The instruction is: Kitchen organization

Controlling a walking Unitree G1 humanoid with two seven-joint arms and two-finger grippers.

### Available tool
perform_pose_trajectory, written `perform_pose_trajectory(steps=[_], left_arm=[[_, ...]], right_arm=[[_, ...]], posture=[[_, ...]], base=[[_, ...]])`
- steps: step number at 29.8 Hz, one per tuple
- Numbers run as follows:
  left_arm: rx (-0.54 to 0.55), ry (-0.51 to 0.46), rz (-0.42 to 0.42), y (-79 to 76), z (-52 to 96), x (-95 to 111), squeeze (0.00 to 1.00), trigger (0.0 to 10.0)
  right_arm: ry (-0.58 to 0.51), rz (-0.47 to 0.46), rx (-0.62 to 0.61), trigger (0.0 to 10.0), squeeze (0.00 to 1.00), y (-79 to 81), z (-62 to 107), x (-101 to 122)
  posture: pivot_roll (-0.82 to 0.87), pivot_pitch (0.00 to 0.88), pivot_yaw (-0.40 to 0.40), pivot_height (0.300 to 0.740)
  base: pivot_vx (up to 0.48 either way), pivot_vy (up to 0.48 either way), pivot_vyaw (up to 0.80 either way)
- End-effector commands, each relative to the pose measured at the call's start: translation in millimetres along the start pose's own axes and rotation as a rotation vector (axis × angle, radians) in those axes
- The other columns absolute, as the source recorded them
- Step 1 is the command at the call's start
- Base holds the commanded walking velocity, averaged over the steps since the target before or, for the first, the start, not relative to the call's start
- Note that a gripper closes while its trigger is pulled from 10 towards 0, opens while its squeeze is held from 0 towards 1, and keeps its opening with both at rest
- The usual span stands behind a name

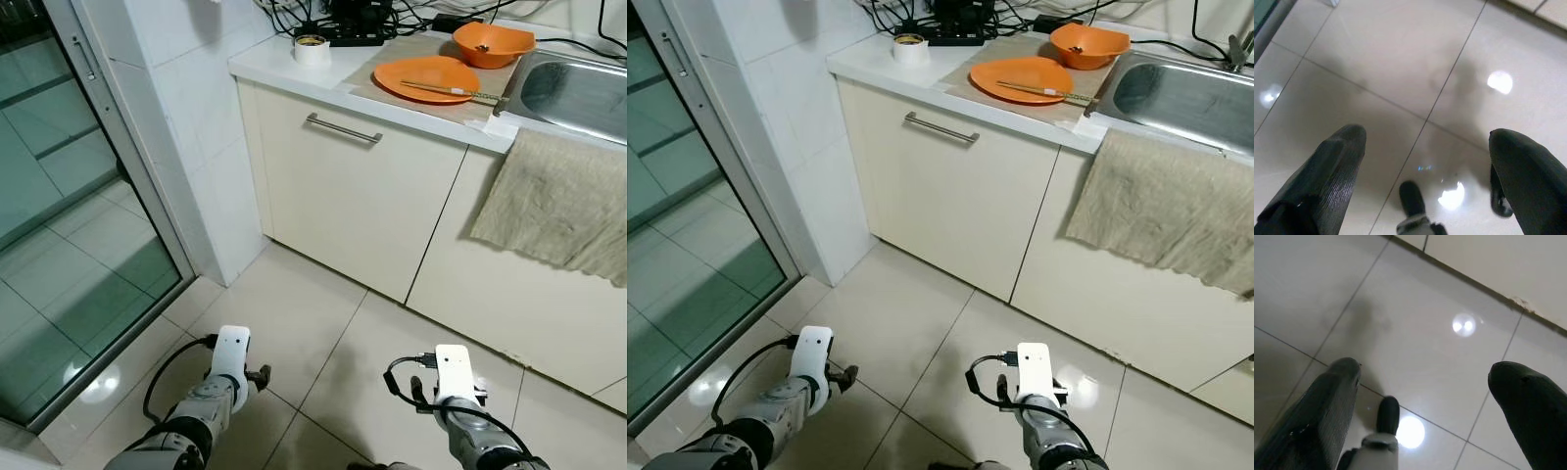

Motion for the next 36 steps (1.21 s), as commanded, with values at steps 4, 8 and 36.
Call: perform_pose_trajectory(steps=[4,8,36], left_arm=[[-0.131,-0.241,0.082,-19.8,2.4,69,0.0,10.0],[-0.121,-0.401,0.129,-2.8,14.0,107,0.0,10.0],[-0.139,-0.783,0.127,-4.6,160.8,189,0.0,10.0]], right_arm=[[-0.246,0.036,0.048,10.0,0.0,9.6,-0.5,74],[-0.385,-0.01,0.031,10.0,0.0,0.0,8.1,105],[-0.799,-0.017,-0.017,10.0,0.0,-29.2,152.4,179]], posture=[[-0.03,0.0,0.041,0.74],[-0.01,0.0,0.046,0.74],[0.02,0.0,0.028,0.74]], base=[[0.0,0.0,0.0],[0.0,0.0,0.0],[0.0,0.0,0.0]])
Point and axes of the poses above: a point about 5 cm out from each wrist's last joint towards the gripper, its own z axis pointing back from the gripper into the wrist, its own x axis along the axis of the wrist's last joint, y = z × x, the point moved 6 cm from there along -z, pointing out of the wrist towards the gripper, and after that the axes turned 2 degrees about z, right-handed, at the moved point
